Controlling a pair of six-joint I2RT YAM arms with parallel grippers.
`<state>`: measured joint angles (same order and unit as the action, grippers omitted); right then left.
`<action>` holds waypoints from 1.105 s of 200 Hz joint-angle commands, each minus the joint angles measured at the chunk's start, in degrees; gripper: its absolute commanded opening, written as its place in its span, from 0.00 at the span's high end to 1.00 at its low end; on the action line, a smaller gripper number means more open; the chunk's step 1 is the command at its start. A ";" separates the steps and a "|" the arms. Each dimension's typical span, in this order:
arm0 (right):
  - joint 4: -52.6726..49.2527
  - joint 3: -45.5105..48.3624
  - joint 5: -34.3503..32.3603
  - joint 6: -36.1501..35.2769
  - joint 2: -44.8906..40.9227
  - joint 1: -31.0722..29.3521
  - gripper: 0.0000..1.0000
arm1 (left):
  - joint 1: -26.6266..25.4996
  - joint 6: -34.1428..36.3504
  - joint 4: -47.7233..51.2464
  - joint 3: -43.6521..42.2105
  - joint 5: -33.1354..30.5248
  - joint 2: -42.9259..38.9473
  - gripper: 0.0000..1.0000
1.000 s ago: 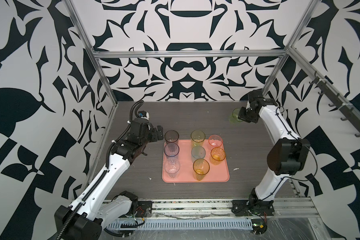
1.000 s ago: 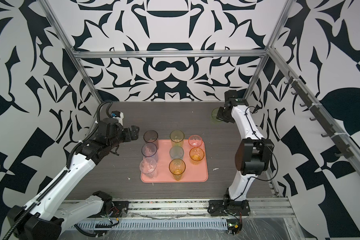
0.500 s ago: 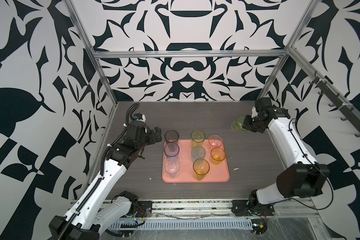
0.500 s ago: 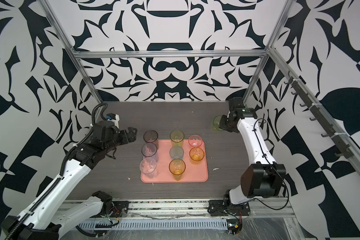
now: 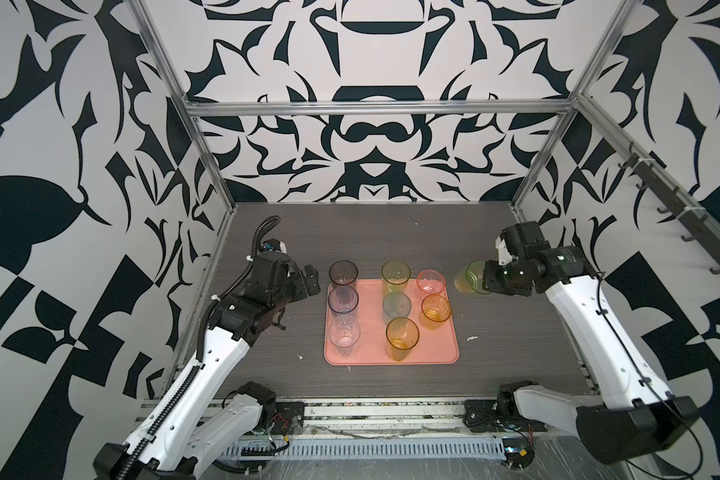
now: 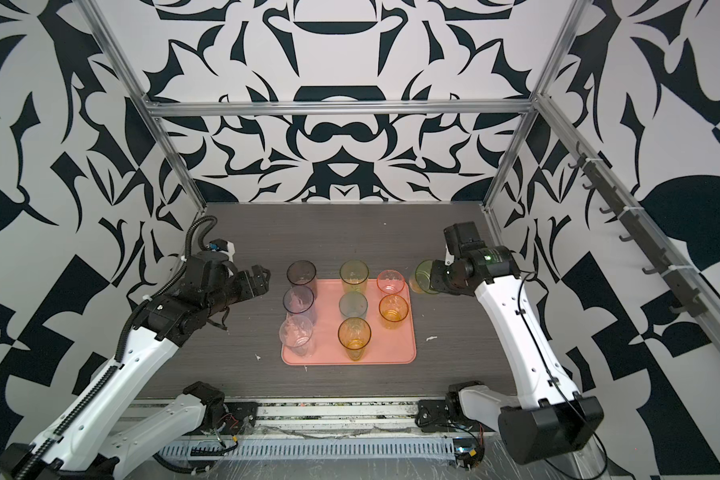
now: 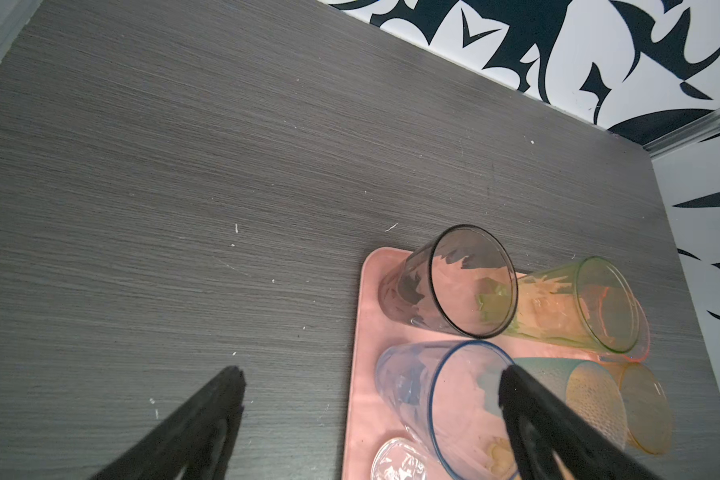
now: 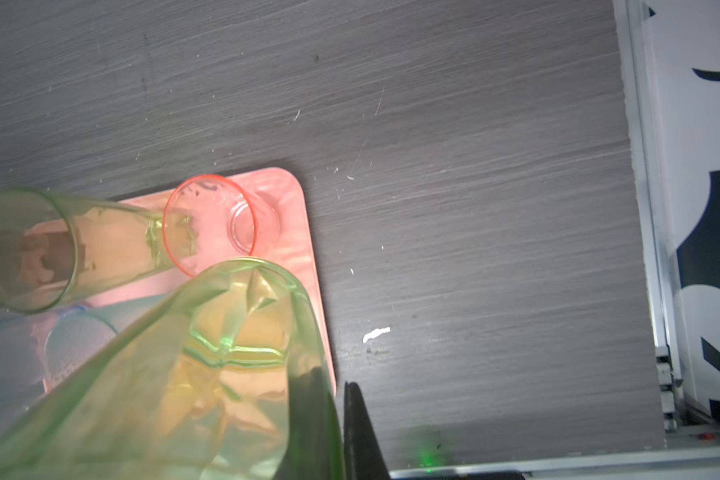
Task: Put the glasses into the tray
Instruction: 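Lift the green glass and carry it toward the tray's near corner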
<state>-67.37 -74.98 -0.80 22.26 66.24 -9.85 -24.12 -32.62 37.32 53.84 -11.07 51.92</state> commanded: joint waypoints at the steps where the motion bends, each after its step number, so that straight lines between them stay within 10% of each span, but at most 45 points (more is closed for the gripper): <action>1: -3.62 0.72 -1.75 2.69 -4.21 -1.69 1.00 | 0.13 -1.56 1.83 -0.96 0.26 -1.83 0.00; 221: -4.94 21.28 -3.38 22.17 -15.04 -28.39 1.00 | 0.19 -3.37 1.95 -2.69 1.12 -1.87 0.00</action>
<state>-74.56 -55.02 -2.28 40.05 51.42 -35.48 -24.12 -35.57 38.83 51.88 -10.20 49.76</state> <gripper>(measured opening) 0.062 0.994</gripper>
